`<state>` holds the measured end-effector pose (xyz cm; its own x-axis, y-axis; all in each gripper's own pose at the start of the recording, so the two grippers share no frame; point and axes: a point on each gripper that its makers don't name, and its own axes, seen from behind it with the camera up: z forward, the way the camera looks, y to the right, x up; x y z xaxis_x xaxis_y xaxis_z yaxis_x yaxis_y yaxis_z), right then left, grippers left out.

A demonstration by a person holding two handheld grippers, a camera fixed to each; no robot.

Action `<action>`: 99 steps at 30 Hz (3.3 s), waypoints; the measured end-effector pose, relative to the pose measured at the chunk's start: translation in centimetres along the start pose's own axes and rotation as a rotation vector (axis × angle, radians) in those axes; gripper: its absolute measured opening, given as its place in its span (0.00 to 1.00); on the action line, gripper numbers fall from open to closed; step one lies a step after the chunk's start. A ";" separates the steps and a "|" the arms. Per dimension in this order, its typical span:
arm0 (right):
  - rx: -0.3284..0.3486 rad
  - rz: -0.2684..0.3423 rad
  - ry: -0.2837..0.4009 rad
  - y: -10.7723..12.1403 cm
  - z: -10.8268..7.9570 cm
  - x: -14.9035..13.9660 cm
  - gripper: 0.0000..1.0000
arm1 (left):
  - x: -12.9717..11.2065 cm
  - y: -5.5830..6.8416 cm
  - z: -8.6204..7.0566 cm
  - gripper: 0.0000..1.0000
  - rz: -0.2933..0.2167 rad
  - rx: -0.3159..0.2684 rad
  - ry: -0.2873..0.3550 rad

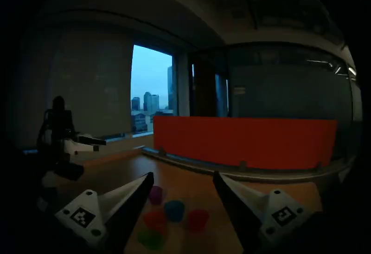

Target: Pour water

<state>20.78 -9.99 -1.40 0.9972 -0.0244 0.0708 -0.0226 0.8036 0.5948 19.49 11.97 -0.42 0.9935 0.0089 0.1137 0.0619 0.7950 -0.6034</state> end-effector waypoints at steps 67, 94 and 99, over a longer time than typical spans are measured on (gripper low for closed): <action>0.225 -0.168 -0.262 -0.4 4.2 -3.7 0.99 | -22.1 14.8 6.8 0.96 0.179 -0.452 -0.357; 0.220 -0.175 -0.276 0.6 4.0 -5.0 0.99 | -27.2 17.3 11.6 0.94 0.252 -0.441 -0.417; 0.221 -0.174 -0.278 0.7 3.9 -5.1 0.99 | -27.3 17.6 12.2 0.94 0.244 -0.440 -0.415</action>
<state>15.39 -11.58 1.81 0.9308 -0.3335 0.1494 0.1005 0.6268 0.7727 -7.73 33.12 -4.49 0.8696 0.4618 0.1747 -0.0401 0.4187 -0.9072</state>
